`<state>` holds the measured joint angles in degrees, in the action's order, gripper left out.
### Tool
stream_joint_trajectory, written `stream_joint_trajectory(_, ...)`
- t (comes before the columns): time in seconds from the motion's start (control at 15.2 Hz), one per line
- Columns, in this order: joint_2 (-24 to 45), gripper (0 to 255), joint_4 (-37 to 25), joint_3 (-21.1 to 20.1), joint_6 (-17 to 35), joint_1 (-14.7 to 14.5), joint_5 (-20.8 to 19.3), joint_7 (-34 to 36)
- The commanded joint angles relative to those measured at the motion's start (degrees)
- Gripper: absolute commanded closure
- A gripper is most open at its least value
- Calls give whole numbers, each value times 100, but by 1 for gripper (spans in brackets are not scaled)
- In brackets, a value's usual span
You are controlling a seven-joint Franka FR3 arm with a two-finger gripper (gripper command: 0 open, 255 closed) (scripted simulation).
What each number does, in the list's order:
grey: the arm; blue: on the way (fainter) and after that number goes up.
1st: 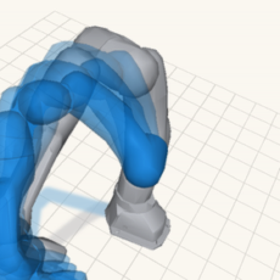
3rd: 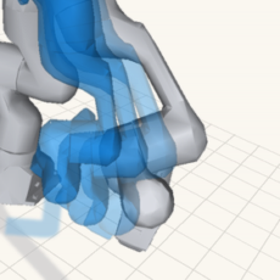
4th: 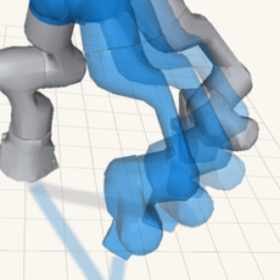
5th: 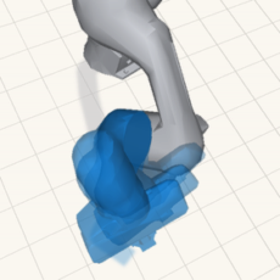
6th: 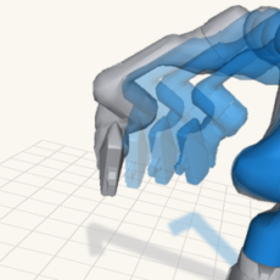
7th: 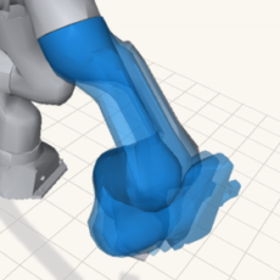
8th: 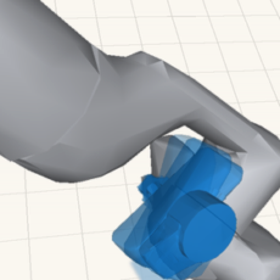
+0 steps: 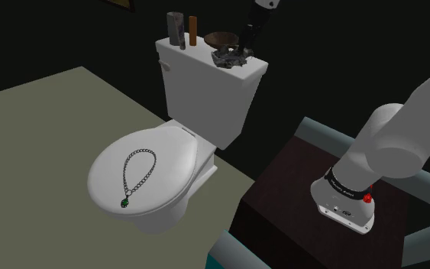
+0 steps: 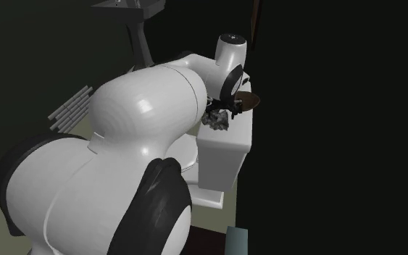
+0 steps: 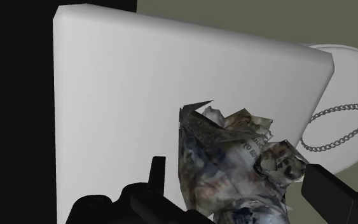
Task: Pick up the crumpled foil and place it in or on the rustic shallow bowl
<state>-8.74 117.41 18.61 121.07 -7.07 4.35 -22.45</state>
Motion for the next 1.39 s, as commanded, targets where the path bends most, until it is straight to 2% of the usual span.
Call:
stream_joint_trajectory(0.0,71,0,64,2,134,-10,34,-23)
stream_joint_trajectory(0.13,162,0,163,6,319,-19,77,-52)
stream_joint_trajectory(0.66,162,0,163,6,318,-19,77,-52)
stream_joint_trajectory(0.73,162,255,163,6,318,-19,77,-52)
stream_joint_trajectory(1.32,162,255,163,6,319,-19,77,-52)
